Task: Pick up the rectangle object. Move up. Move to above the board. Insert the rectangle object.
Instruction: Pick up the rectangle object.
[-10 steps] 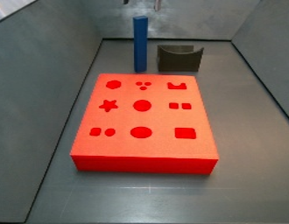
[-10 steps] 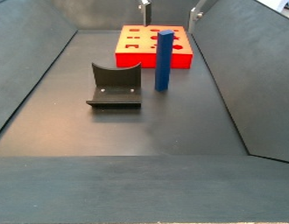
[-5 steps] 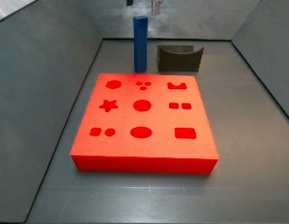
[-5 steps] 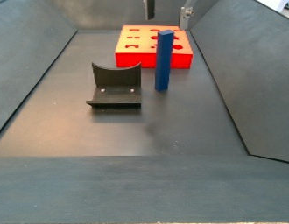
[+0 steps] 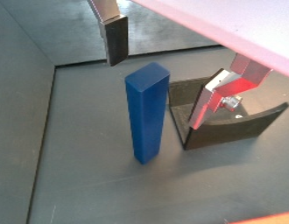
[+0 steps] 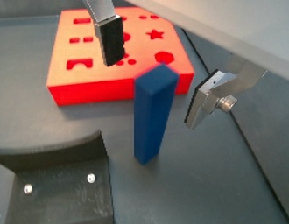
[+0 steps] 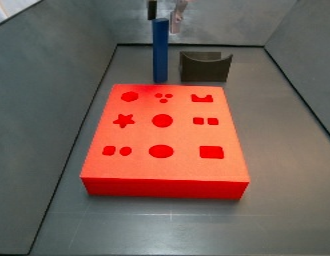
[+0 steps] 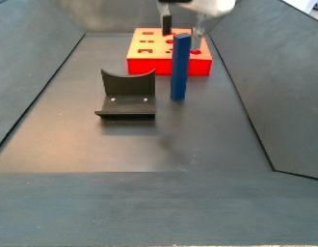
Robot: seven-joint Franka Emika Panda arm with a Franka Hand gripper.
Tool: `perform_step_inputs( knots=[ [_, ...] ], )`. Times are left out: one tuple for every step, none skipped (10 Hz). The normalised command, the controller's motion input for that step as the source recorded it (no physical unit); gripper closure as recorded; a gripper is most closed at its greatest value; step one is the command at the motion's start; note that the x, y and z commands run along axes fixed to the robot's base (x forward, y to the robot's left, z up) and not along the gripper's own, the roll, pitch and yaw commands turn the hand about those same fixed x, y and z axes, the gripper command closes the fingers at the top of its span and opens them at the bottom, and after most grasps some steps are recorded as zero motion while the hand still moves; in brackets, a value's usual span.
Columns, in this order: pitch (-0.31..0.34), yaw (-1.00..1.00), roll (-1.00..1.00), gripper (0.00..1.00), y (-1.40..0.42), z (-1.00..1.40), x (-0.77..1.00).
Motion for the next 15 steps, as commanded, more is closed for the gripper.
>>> perform_step_inputs(
  knots=[
    [0.0, -0.02, 0.0, 0.0, 0.09, -0.06, 0.0],
    [0.0, 0.0, 0.0, 0.0, 0.0, -0.05, 0.0],
    [-0.066, 0.0, 0.0, 0.0, 0.0, -0.29, -0.15],
    [-0.059, 0.0, 0.0, 0.0, 0.0, -0.13, -0.22],
    [0.0, 0.0, 0.0, 1.0, 0.0, 0.0, 0.0],
    [0.0, 0.0, 0.0, 1.0, 0.0, 0.0, 0.0],
    [0.0, 0.0, 0.0, 1.0, 0.0, 0.0, 0.0],
    [0.0, 0.0, 0.0, 1.0, 0.0, 0.0, 0.0],
    [0.0, 0.0, 0.0, 1.0, 0.0, 0.0, 0.0],
    [0.0, 0.0, 0.0, 1.0, 0.0, 0.0, 0.0],
    [0.0, 0.0, 0.0, 1.0, 0.0, 0.0, 0.0],
    [0.0, 0.0, 0.0, 1.0, 0.0, 0.0, 0.0],
    [0.0, 0.0, 0.0, 1.0, 0.0, 0.0, 0.0],
    [0.0, 0.0, 0.0, 1.0, 0.0, 0.0, 0.0],
    [0.0, 0.0, 0.0, 1.0, 0.0, 0.0, 0.0]
  ],
)
